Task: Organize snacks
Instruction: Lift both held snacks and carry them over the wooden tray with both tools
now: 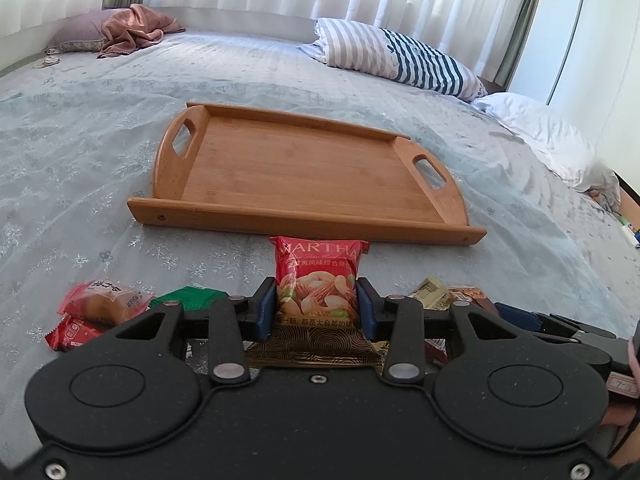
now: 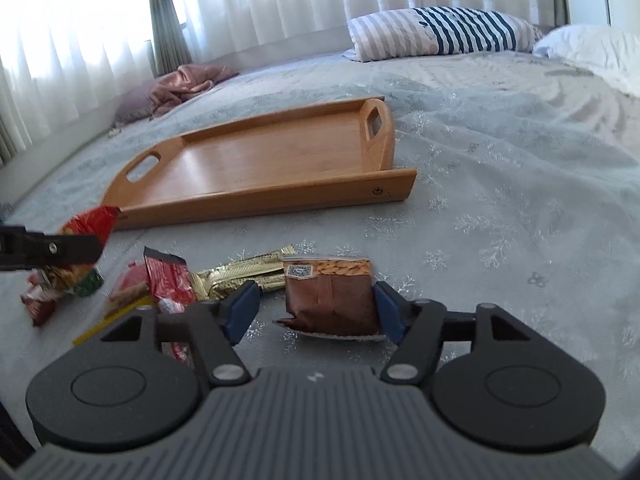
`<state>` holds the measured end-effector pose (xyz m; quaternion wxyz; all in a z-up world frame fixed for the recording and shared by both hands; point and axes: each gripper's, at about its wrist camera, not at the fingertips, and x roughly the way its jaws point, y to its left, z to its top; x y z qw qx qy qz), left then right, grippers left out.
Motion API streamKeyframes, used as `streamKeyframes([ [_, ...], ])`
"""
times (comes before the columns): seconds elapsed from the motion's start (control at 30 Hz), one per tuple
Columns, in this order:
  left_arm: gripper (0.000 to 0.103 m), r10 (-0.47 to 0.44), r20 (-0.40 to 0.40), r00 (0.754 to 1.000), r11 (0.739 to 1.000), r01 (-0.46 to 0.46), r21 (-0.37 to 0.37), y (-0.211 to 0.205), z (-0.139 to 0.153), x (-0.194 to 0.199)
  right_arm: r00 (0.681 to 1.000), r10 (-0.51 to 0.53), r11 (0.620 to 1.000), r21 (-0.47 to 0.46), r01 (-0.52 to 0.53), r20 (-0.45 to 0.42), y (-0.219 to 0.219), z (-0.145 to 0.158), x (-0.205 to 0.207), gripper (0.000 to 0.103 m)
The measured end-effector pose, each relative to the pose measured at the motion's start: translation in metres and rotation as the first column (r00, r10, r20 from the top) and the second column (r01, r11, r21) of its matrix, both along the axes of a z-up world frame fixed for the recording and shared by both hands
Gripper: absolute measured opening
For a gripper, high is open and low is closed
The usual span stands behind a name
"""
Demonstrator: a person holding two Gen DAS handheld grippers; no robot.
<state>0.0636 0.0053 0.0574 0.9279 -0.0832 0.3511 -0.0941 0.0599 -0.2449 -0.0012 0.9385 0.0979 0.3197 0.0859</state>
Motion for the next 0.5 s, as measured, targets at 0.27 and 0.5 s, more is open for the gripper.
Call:
streamKeyframes([
  [0.27,0.039,0.002,-0.003,1.0,1.0,-0.002,-0.001,0.0,-0.001,0.001,0.999,-0.036,0.999,-0.013,0.036,-0.011,-0.002,0.004,-0.002,0.048],
  [0.5,0.039,0.007,-0.004,1.0,1.0,-0.007,0.003,0.0,0.0,0.005,0.999,-0.042,0.999,-0.034,0.042,0.001,0.005,0.011,-0.004,0.047],
])
